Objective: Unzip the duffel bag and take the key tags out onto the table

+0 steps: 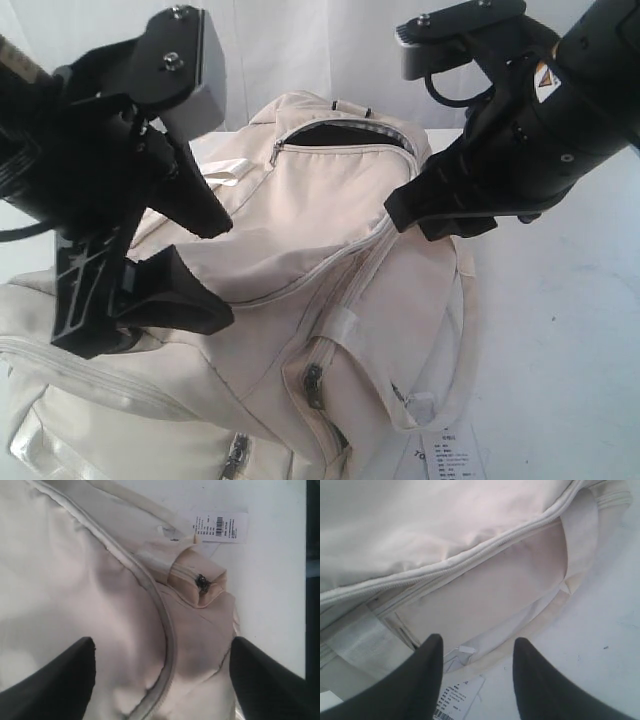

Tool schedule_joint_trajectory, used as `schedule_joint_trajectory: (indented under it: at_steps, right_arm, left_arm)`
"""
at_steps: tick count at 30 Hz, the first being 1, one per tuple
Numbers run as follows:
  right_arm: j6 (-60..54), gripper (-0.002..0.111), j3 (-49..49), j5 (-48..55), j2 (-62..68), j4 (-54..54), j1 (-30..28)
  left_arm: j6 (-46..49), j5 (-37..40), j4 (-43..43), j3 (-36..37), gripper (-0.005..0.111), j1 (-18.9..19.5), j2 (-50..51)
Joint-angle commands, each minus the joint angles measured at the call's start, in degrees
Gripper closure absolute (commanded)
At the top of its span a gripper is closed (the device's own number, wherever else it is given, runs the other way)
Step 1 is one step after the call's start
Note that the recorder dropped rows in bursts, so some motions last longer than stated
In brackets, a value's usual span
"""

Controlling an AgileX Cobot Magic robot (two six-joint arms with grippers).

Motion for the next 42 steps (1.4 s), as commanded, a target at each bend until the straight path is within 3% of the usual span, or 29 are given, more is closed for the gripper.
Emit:
schedule_joint_trajectory:
  at_steps: [1,7,16,22,28,34,35,39,42]
  right_arm:
    - [0.34,0.066,0.27,-0.3,-0.25,-0.45,0.03]
    - [0.34,0.066,0.27,0.13,-0.25,-0.45,0.03]
    - [0.34,0.066,0.27,1.55,-0.25,-0.45,0.03]
    - [0.34,0.066,0.27,1.77,-0.25,-0.45,0.03]
    - [0.34,0.066,0.27,2.21,-0.25,-0.45,0.03]
    - [0.34,0.066,0.27,2.21,-0.25,-0.45,0.03]
    - [0.34,0.066,0.27,2.31,-0.25,-0.45,0.03]
    - [0.72,0.066,0.27,2.31,-0.25,-0.37,0.03]
    - [0.7,0.066,0.27,2.2,-0.25,-0.24,0.03]
  left_arm:
    - [0.89,-0.89,-1.25,-0.41,0.033,-0.06,3.26]
    - [0.15,-4.18,-1.1,-0.41,0.054,-0.06,6.38]
    - [-1.33,-10.15,-1.1,-0.78,0.107,-0.06,6.48]
    - [-6.96,-14.08,3.43,-0.78,0.107,0.37,6.48]
    - [-26.39,-15.96,20.69,-0.78,0.107,3.28,6.48]
    - [-46.79,-14.53,35.93,-0.78,0.107,9.87,6.48]
    - [-50.48,-13.55,38.05,-0.66,0.107,12.55,6.48]
    - [-51.95,-11.08,38.16,-0.43,0.107,19.82,6.48]
    - [-51.95,-9.37,38.16,-0.43,0.107,22.81,6.48]
